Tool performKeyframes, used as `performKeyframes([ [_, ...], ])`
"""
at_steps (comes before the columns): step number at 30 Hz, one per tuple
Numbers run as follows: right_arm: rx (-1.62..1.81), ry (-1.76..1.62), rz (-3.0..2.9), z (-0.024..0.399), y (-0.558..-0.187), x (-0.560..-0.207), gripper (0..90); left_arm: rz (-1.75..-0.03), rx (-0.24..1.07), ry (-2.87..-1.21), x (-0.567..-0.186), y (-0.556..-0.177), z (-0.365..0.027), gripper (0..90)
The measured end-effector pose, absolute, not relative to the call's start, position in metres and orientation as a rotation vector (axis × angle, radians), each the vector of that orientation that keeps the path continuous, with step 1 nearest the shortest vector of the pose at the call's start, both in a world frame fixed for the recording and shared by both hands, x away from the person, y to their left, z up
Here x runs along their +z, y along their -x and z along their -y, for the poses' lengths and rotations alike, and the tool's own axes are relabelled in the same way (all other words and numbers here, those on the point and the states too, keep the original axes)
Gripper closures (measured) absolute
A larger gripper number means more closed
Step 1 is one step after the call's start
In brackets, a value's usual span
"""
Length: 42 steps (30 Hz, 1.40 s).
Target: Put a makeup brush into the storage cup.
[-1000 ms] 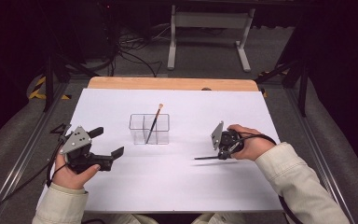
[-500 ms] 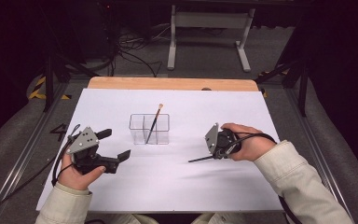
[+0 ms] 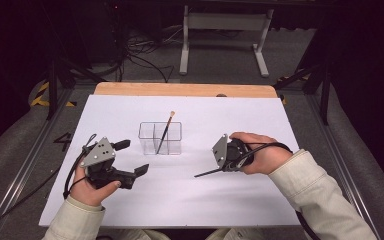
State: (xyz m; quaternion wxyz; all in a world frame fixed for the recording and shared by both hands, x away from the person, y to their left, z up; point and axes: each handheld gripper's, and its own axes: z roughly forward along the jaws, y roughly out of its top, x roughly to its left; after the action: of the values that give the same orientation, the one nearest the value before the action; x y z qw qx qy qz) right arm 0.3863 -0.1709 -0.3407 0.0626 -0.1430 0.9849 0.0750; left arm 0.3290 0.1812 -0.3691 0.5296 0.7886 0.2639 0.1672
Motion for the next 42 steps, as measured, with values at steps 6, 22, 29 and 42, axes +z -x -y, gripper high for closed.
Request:
performKeyframes([
  [6, 0.216, 0.457, -2.992, 0.159, -0.383, -0.340, 83.4, -0.602, 0.382, -1.891, -0.370, -0.328, -0.171, 7.4],
  [22, 0.237, 0.472, -3.019, 0.136, -0.378, -0.337, 83.4, -0.509, 0.334, -1.902, -0.371, -0.324, -0.151, 11.6],
  [29, 0.264, 0.499, -3.007, 0.128, -0.375, -0.336, 83.4, -0.480, 0.304, -1.907, -0.375, -0.325, -0.147, 17.5],
  [42, 0.287, 0.532, -2.991, 0.110, -0.370, -0.335, 83.4, -0.430, 0.267, -1.916, -0.380, -0.323, -0.134, 29.6],
])
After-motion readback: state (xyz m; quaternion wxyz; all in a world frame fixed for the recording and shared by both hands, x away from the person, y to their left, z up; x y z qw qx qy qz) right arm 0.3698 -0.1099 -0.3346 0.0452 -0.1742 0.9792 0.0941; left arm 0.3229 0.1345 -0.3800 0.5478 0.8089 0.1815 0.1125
